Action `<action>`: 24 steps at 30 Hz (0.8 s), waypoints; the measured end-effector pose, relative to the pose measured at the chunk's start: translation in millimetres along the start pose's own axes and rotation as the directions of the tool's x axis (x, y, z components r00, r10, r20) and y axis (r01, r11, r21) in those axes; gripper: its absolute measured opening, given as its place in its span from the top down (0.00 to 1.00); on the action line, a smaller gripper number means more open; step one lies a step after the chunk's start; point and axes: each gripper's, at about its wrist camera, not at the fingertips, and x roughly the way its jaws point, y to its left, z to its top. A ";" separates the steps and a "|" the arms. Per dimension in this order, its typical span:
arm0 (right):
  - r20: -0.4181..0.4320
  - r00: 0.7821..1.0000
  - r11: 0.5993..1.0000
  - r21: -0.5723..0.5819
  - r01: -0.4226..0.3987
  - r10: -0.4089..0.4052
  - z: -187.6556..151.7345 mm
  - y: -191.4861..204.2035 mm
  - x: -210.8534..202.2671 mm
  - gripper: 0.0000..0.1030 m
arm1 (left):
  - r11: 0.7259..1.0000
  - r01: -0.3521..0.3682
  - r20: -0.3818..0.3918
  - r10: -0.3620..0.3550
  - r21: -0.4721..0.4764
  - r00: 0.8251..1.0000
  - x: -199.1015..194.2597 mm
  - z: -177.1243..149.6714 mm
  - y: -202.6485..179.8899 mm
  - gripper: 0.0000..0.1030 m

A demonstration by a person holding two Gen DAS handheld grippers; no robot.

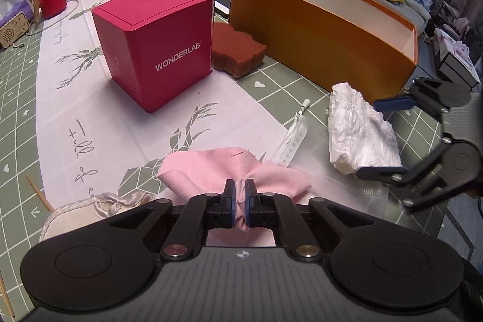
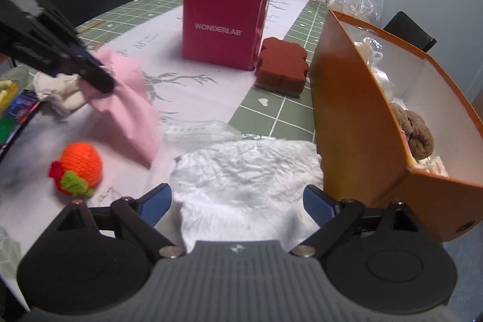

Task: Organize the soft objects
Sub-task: 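Grasp the pink cloth with the left tool while the right tool holds the white cloth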

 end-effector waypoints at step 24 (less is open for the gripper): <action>0.100 0.991 0.979 0.175 -0.105 0.088 -2.5 -27.9 -63.1 0.78 | 0.999 0.021 0.109 -0.023 0.025 0.994 -35.4 6.7 -16.9 0.94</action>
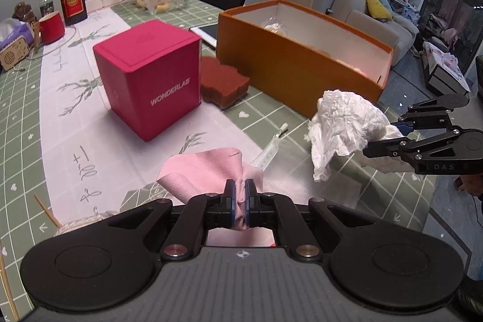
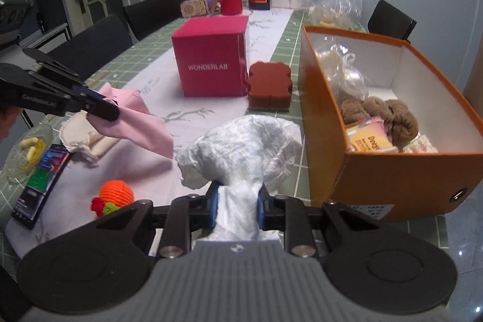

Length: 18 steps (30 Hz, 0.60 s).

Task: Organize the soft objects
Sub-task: 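Grasp the pink cloth with the left tool while the right tool holds the white cloth, then carry the pink cloth and white cloth over the shoebox with both tools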

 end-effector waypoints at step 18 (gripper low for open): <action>0.163 0.986 1.000 0.006 0.017 -0.017 33.4 -48.2 -73.2 0.78 | 0.994 0.056 0.111 -0.067 0.098 0.992 -15.3 72.0 -61.8 0.94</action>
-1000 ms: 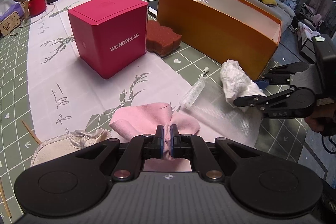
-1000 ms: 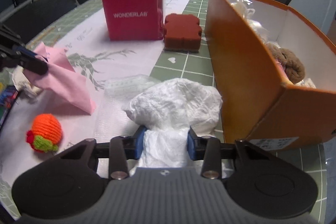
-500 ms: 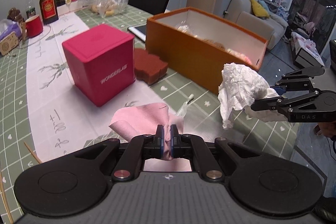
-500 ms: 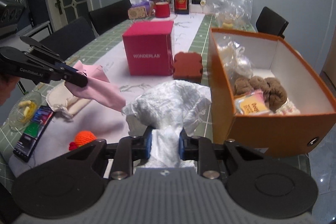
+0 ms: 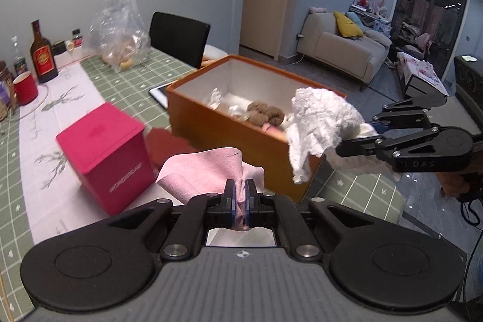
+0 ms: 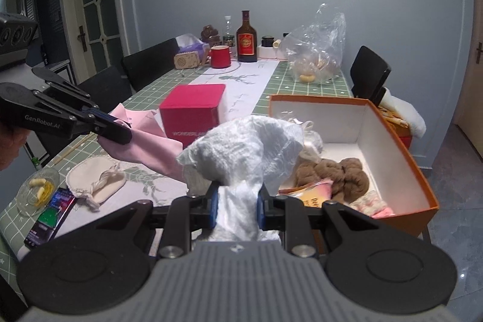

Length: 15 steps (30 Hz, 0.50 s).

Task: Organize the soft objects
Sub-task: 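Carry the pink cloth and white cloth over the shoebox with both tools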

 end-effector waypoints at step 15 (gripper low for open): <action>0.016 0.996 0.990 0.111 0.089 -0.091 25.4 -92.8 4.4 0.78 | 0.999 0.033 0.049 -0.033 0.012 0.998 80.0 90.9 -37.8 0.94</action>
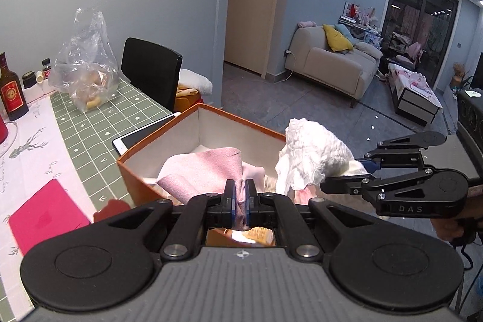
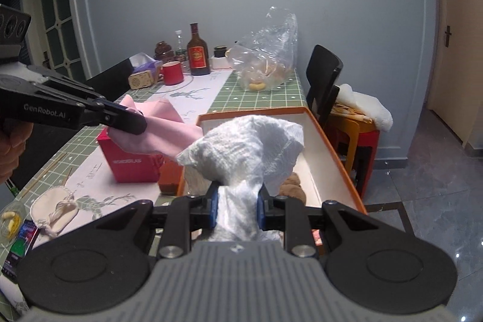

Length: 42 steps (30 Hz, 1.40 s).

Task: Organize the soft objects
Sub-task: 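Carry the pink cloth and white cloth over the shoebox with both tools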

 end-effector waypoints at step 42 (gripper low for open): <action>-0.256 0.966 0.999 -0.006 0.040 -0.040 69.6 -67.4 216.4 0.78 | 0.955 -0.125 -0.126 0.094 -0.271 0.988 170.7 43.4 66.8 0.95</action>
